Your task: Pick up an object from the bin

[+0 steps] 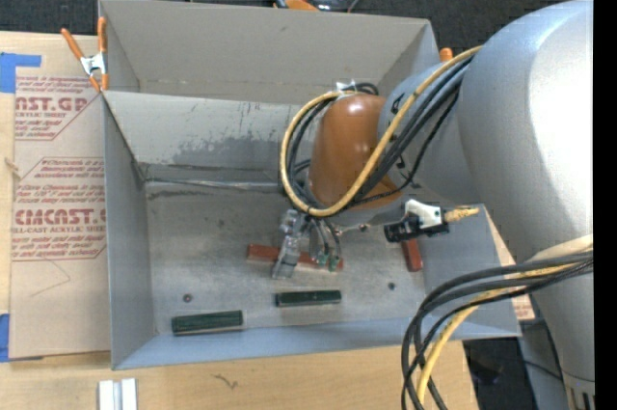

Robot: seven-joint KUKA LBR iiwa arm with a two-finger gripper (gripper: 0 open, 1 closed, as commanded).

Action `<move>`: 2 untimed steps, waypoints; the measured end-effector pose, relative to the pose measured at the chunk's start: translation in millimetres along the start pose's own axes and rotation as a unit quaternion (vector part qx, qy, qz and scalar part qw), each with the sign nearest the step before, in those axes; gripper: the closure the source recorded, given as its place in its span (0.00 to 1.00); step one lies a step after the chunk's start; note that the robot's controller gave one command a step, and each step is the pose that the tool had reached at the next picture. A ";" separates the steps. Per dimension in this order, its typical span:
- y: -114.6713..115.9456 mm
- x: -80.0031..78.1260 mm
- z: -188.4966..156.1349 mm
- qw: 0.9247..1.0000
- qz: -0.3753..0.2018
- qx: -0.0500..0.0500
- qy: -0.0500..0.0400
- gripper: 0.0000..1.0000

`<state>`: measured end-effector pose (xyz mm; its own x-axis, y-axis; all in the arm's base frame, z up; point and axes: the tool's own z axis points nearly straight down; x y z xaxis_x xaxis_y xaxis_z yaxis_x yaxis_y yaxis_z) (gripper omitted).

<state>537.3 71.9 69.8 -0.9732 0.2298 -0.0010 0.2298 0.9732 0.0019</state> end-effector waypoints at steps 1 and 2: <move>0.9 -1.0 -46.1 1.000 0.000 0.000 -0.002 1.00; 1.6 -1.8 -93.6 1.000 0.000 0.000 -0.002 1.00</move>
Offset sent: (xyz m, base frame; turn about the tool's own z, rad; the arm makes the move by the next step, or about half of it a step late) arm -0.0001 0.0001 0.0439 0.0000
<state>539.2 72.8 163.5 -0.9734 0.2292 -0.0047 0.2292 0.9734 0.0029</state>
